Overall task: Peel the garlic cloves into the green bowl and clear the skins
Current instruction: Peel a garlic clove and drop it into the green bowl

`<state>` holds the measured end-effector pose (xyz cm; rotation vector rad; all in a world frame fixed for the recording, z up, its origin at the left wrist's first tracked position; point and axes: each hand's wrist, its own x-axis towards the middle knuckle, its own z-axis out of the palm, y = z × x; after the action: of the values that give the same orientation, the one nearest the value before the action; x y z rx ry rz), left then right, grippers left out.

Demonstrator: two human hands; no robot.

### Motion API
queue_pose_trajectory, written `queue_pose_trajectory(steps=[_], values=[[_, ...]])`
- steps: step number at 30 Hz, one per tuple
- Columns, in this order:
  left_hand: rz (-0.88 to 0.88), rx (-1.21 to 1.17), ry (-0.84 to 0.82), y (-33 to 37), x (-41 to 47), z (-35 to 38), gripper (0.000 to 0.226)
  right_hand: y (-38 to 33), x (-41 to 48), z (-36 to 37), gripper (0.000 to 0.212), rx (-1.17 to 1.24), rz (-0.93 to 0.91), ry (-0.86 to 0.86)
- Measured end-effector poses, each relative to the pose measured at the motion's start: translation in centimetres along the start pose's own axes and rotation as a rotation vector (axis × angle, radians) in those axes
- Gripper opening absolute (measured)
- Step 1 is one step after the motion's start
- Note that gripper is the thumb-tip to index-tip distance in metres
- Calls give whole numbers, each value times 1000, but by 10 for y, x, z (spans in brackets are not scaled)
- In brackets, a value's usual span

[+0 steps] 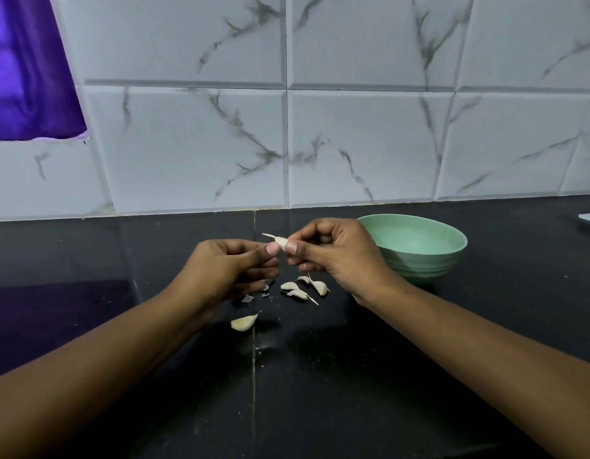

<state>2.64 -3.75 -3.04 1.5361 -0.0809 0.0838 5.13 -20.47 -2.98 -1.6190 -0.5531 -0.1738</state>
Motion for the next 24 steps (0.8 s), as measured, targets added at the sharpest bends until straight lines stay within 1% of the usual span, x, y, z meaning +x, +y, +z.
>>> queue_pose_trajectory(steps=[1, 3, 6, 11, 13, 18, 20, 24], values=[[0, -27, -25, -1, -1, 2, 30, 1, 0, 1, 9, -31, -19, -1], [54, -72, -42, -2, -2, 5, 24, 2, -1, 3, 12, -64, -41, -15], [131, -82, -34, -1, -3, 5, 24, 2, -2, 4, 17, -89, -71, -12], [182, -77, -20, -3, -3, 5, 23, -2, -6, 3, 14, -169, -137, -28], [204, -75, -14, -3, -3, 5, 21, -3, -6, 4, 13, -165, -155, -32], [236, -43, -30, -6, -5, 4, 21, 0, -6, 2, 15, -164, -140, -57], [240, -23, -34, -7, -5, 4, 19, 1, -7, 2, 12, -169, -126, -70], [244, 21, -57, -9, -4, 3, 24, 1, -7, 2, 11, -130, -75, -84]])
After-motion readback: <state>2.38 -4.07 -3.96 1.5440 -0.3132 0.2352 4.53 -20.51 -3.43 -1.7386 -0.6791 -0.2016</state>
